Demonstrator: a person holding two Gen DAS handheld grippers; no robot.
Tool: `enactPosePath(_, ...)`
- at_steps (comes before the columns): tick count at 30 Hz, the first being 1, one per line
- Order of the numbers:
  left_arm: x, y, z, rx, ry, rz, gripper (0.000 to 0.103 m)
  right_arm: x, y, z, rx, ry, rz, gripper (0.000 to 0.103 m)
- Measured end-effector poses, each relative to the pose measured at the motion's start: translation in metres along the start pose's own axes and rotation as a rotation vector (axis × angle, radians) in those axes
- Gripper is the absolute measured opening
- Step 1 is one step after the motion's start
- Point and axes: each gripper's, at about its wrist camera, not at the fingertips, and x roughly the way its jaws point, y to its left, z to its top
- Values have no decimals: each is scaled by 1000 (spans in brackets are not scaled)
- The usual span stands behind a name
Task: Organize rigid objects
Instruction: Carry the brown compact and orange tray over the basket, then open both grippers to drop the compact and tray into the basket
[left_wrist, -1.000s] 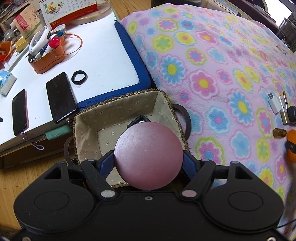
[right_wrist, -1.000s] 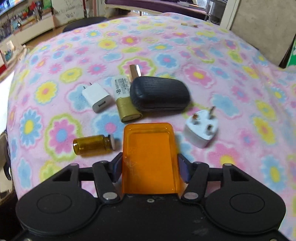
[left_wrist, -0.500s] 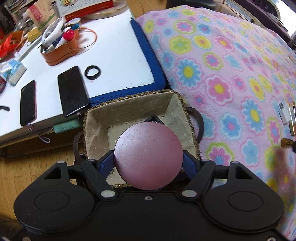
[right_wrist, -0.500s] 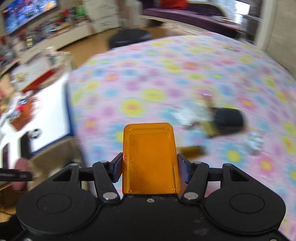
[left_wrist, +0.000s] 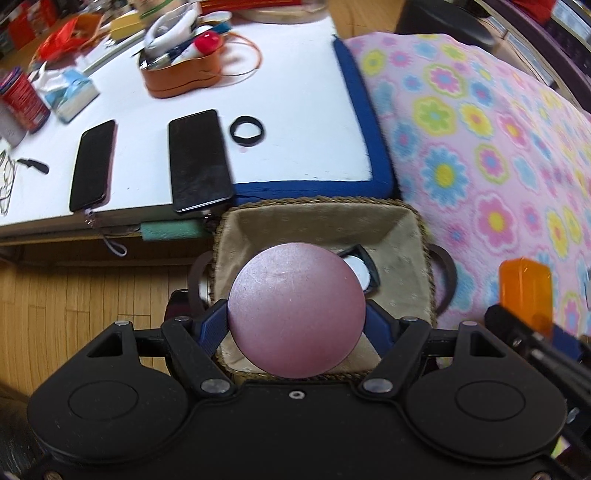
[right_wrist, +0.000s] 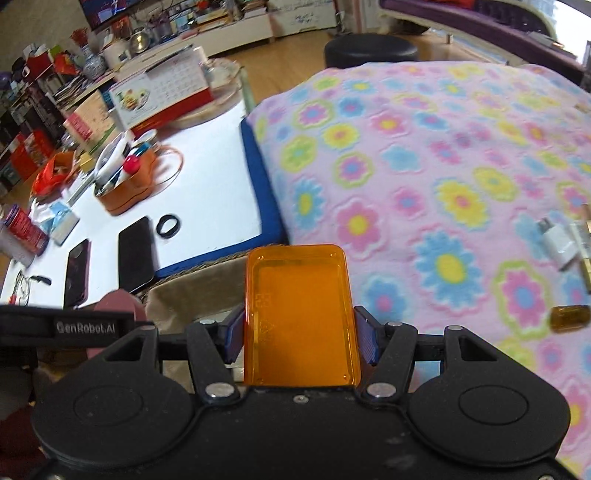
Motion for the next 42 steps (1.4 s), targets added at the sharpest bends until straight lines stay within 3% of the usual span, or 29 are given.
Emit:
enactPosePath(7,14,21,6,-99,55,-20,71,23,22,0,-31,45,21,59)
enactPosePath(23,18,5,5,-15,64,71,71,59,29,10,-13,88,28,59)
enactPosePath(33,21,6,6,-20,78,79,72,71,28,13,11,112,39,64)
enactPosePath(42,19,3,7,1,71,72,80,69,24,11,18,110,33,66)
